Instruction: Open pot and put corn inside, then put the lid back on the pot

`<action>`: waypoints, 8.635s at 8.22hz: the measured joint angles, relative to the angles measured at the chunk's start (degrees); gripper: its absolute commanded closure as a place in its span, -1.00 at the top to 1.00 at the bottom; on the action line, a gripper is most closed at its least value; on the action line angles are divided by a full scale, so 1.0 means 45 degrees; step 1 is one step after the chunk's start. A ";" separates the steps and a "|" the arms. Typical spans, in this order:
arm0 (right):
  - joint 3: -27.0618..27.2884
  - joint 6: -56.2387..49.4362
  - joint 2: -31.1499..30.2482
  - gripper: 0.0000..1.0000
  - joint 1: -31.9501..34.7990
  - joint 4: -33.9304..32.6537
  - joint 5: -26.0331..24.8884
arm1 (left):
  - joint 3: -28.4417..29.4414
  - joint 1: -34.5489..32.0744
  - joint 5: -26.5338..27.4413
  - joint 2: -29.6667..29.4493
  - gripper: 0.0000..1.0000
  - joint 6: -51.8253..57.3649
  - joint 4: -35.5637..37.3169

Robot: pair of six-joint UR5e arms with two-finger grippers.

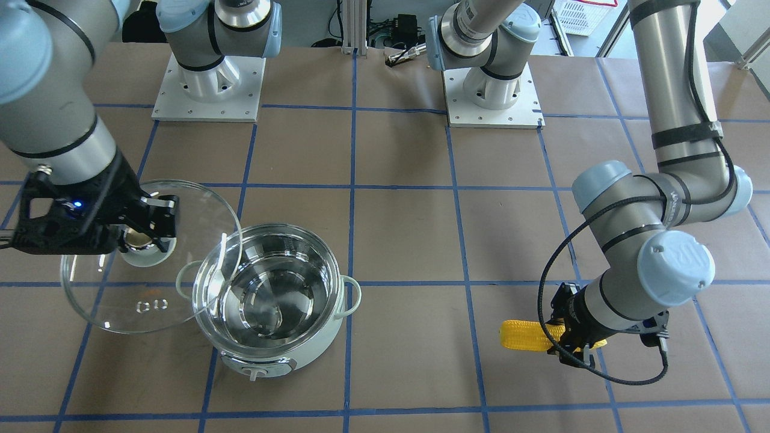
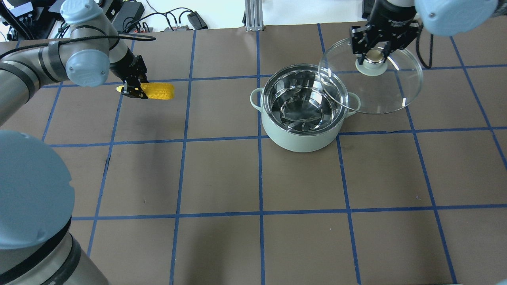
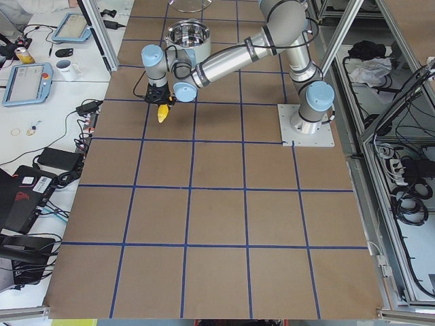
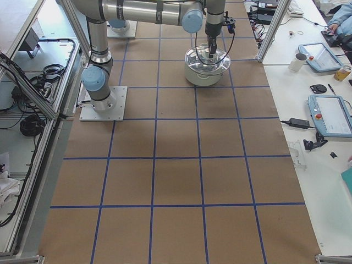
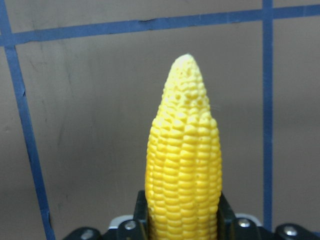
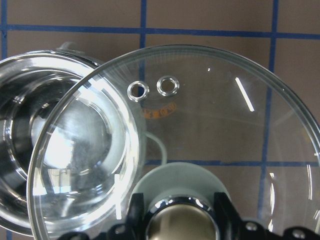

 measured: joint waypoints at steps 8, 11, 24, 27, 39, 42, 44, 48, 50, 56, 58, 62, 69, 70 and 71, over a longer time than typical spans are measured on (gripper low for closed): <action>0.0085 -0.6501 -0.0974 -0.37 -0.4617 0.1457 -0.0528 | 0.0419 -0.4840 0.0361 0.1863 -1.00 -0.4077 0.0458; 0.0085 -0.6752 -0.0941 -0.37 -0.4684 0.1535 -0.0592 | 0.0450 -0.7062 0.0835 0.1632 -1.00 -0.6640 0.1201; 0.0057 -0.6749 -0.0993 -0.43 -0.4685 0.1453 -0.0640 | 0.0390 -0.9129 0.0507 0.0203 1.00 -0.8355 0.3471; 0.0086 -0.6546 -0.1060 -0.44 -0.4535 0.1437 -0.0541 | 0.0408 -0.9058 0.0334 0.0646 0.99 -0.6641 0.3530; 0.0137 0.1790 0.0256 -0.44 0.0614 -0.0771 -0.0052 | 0.0492 -0.4014 0.1525 0.4294 1.00 1.2037 -0.2016; 0.0174 0.3633 0.1222 -0.44 0.2073 -0.1824 0.0031 | 0.0449 -0.3614 0.2105 0.5534 1.00 1.3870 -0.3717; 0.0308 0.4174 0.1517 -0.44 0.2417 -0.2097 0.0048 | 0.0445 -0.3455 0.2031 0.6058 1.00 1.4412 -0.4129; 0.0529 0.4688 0.1614 -0.44 0.2530 -0.2270 0.0468 | 0.0264 -0.2757 0.2034 0.6172 1.00 1.5616 -0.4290; 0.0592 0.4764 0.1694 -0.44 0.2535 -0.2438 0.0586 | 0.0245 -0.2009 0.1648 0.6044 1.00 1.6330 -0.4235; 0.0877 0.5111 0.1827 -0.44 0.2701 -0.2723 0.0754 | -0.0234 -0.1078 0.0395 0.6001 1.00 1.6948 -0.4235; 0.0924 0.5090 0.1833 -0.43 0.2710 -0.2716 0.0754 | -0.0320 -0.1150 0.0585 0.6074 1.00 1.6580 -0.4218; 0.0935 0.4903 0.1834 -0.38 0.2711 -0.2745 0.0736 | -0.0340 -0.1179 0.0652 0.5960 1.00 1.6356 -0.4130; 0.0936 0.4715 0.1836 -0.38 0.2692 -0.2741 0.0620 | -0.0351 -0.1195 0.0634 0.5812 1.00 1.6537 -0.4206; 0.0936 0.4709 0.1842 -0.26 0.2691 -0.2753 0.0618 | -0.0356 -0.1198 0.0644 0.5831 1.00 1.6658 -0.4237; 0.0936 0.4707 0.1847 0.05 0.2692 -0.2761 0.0617 | -0.0363 -0.1198 0.0655 0.5873 1.00 1.6739 -0.4265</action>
